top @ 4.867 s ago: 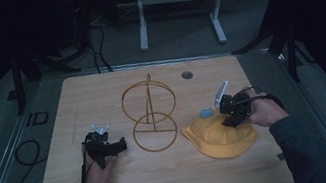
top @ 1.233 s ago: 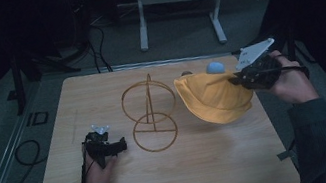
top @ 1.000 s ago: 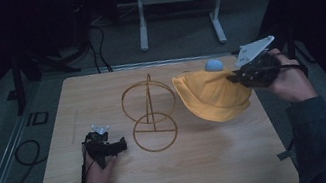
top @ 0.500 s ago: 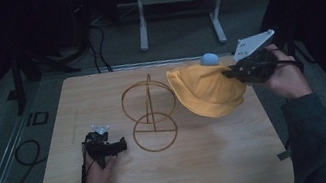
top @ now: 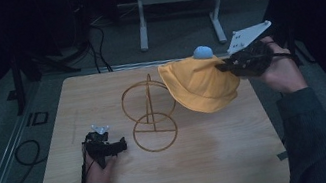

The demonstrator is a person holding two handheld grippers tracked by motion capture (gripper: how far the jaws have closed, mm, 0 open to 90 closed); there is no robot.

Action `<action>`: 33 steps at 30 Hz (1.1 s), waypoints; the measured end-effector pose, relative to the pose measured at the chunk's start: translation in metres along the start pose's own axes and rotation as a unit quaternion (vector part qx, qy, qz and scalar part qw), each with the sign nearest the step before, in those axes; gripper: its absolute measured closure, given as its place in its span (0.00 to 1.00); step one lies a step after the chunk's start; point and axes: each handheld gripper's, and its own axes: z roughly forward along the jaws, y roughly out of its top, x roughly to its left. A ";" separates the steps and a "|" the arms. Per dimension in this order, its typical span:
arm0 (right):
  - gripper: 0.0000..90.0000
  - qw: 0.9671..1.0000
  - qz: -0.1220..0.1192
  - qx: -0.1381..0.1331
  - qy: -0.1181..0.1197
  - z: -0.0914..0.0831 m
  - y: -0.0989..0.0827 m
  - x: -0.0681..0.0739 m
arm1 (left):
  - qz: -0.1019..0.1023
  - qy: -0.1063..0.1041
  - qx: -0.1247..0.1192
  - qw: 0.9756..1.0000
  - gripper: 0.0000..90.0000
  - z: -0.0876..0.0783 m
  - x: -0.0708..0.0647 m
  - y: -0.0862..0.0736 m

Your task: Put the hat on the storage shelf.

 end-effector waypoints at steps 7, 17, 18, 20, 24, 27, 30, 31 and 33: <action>0.94 1.000 -0.004 -0.012 0.002 0.001 0.010 0.002 | 0.000 0.000 0.000 1.000 0.00 0.000 0.000 0.000; 0.94 1.000 -0.006 -0.021 0.012 0.009 0.020 0.004 | 0.000 0.000 0.000 1.000 0.00 0.000 0.000 0.000; 0.94 1.000 -0.006 -0.022 0.013 0.010 0.021 0.004 | 0.000 0.000 0.000 1.000 0.00 0.000 0.000 0.000; 0.94 1.000 -0.007 -0.024 0.013 0.010 0.023 0.004 | 0.000 0.000 0.000 1.000 0.00 0.000 0.000 0.000; 0.94 0.999 -0.014 -0.024 0.017 0.012 0.029 0.006 | 0.000 0.000 0.000 1.000 0.00 0.000 0.000 0.000; 0.94 0.999 -0.017 -0.024 0.019 0.014 0.033 0.008 | 0.000 0.000 0.000 1.000 0.00 0.000 0.000 0.000; 0.94 0.999 -0.021 -0.025 0.021 0.015 0.036 0.009 | 0.000 0.000 0.000 1.000 0.00 0.000 0.000 0.000; 0.94 0.999 -0.023 -0.025 0.022 0.016 0.040 0.010 | 0.000 0.000 0.000 1.000 0.00 0.000 0.000 0.000; 0.94 0.999 -0.026 -0.025 0.024 0.017 0.043 0.011 | 0.000 0.000 0.000 1.000 0.00 0.000 0.000 0.000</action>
